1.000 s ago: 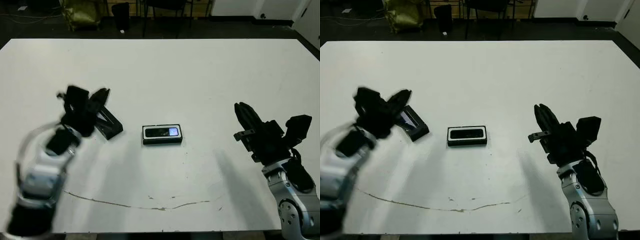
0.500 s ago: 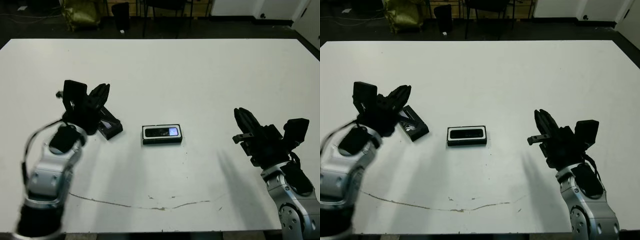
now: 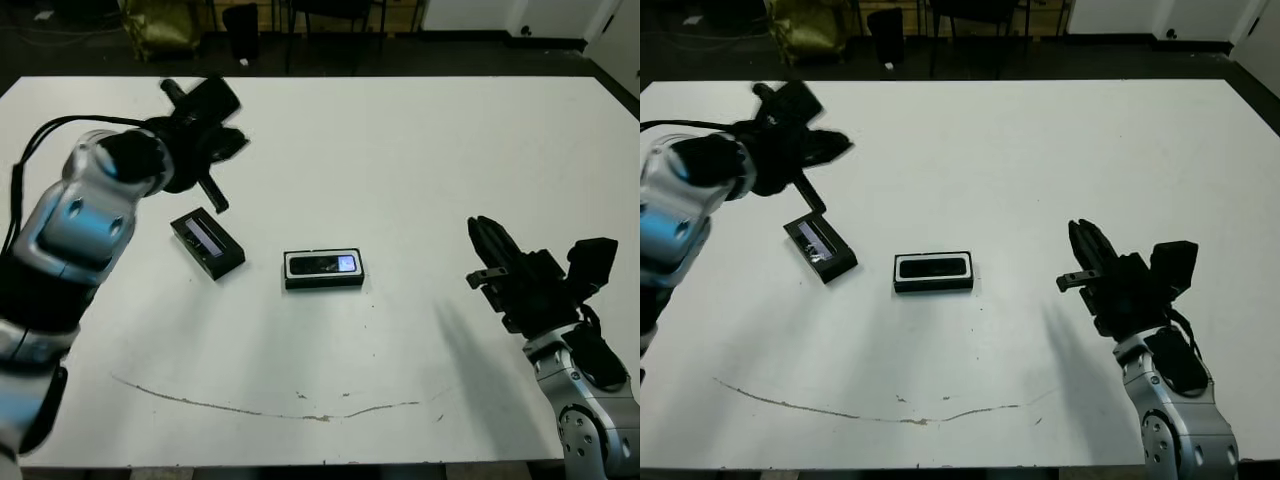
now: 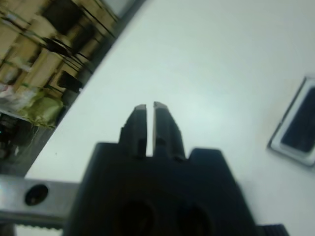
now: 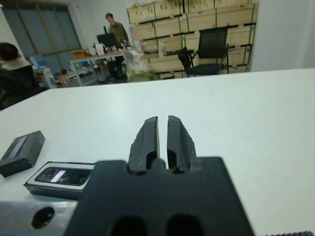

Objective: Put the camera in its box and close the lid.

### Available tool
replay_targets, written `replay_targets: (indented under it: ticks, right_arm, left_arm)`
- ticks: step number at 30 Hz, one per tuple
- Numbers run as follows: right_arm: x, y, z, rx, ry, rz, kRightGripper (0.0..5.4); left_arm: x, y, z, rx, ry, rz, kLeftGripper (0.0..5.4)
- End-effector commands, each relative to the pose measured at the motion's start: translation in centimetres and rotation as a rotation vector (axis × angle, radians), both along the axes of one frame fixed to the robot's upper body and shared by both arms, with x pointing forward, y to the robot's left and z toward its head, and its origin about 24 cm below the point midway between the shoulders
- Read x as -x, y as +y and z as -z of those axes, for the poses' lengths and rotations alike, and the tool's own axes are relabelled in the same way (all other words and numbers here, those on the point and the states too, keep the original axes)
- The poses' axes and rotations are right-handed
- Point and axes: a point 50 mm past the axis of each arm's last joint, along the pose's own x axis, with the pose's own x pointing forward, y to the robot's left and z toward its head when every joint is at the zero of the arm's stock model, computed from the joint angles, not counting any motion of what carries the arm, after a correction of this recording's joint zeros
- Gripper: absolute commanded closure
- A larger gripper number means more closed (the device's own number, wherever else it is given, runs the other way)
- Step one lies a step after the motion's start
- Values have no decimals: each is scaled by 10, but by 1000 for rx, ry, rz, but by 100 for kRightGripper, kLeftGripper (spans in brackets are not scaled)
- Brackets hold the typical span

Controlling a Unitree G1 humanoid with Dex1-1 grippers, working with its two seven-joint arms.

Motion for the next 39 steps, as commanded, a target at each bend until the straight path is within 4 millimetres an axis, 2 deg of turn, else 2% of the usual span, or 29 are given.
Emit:
replay_targets:
  ticks: [1,11,26,39]
  right_arm:
    - [-1,-5,8,-32,12,-3,539]
    - [0,-8,11,-16,1,1,539]
    - [1,-10,11,-26,2,7,539]
    - [1,-10,11,-30,5,2,539]
  left_arm:
    - [-6,-5,6,-140,90,89,540]
    - [-22,-26,31,-373,231,251,540]
    - [-25,-35,58,-427,327,285,540]
    - [-21,-30,58,-514,365,312,540]
